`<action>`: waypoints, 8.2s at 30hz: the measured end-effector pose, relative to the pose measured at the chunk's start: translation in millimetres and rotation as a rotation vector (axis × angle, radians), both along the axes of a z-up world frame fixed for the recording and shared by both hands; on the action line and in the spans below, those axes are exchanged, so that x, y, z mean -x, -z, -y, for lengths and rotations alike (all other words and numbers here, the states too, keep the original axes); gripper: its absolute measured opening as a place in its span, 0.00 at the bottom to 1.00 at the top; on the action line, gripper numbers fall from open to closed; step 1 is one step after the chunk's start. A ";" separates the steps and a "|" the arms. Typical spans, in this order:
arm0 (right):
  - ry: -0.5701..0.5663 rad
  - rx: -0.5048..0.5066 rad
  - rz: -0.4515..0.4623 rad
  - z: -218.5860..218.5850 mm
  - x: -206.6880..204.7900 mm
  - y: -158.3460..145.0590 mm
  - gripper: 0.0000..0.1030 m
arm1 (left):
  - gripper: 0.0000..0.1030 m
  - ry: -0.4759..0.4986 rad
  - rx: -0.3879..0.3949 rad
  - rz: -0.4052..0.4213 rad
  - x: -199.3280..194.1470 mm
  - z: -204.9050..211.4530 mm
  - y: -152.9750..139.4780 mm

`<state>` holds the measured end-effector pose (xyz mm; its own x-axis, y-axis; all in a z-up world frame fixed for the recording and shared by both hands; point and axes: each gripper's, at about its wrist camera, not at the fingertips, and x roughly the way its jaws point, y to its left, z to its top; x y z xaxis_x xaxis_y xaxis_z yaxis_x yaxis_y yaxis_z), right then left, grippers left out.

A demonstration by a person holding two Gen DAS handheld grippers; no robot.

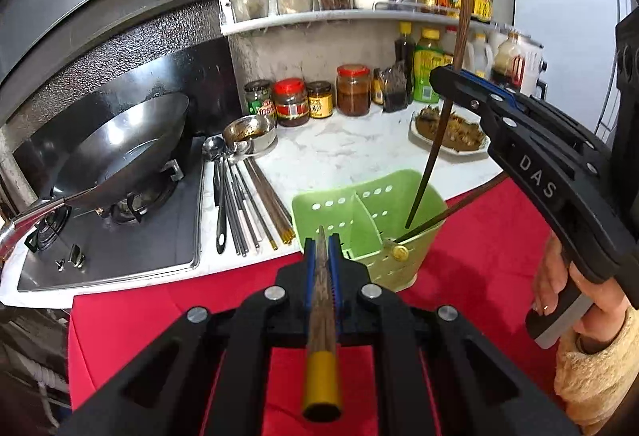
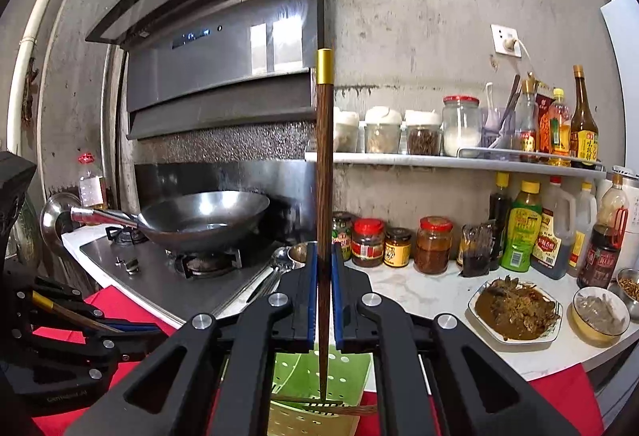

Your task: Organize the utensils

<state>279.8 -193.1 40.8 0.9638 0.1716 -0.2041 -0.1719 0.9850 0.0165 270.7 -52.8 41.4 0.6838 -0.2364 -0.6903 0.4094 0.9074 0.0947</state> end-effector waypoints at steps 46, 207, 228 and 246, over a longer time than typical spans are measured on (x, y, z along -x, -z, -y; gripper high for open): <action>0.013 0.052 -0.196 21.8 244.0 88.1 0.38 | 0.48 -0.311 0.037 0.111 207.6 -80.4 61.8; 0.092 0.032 -0.462 28.8 289.9 197.2 0.07 | 0.07 -0.230 0.010 -0.112 268.2 -41.6 158.9; 0.067 -0.008 -0.202 41.0 291.7 68.6 0.07 | 0.07 -0.180 0.161 0.219 272.1 -69.1 28.5; 0.055 0.037 -0.079 32.8 255.1 -10.0 0.07 | 0.07 -0.115 0.156 0.256 248.4 -68.2 -21.7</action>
<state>24.7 -225.9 50.9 0.9521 0.1098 -0.2853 -0.1172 0.9931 -0.0091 22.3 15.4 63.2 0.8589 -0.2372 -0.4540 0.2842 0.9580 0.0372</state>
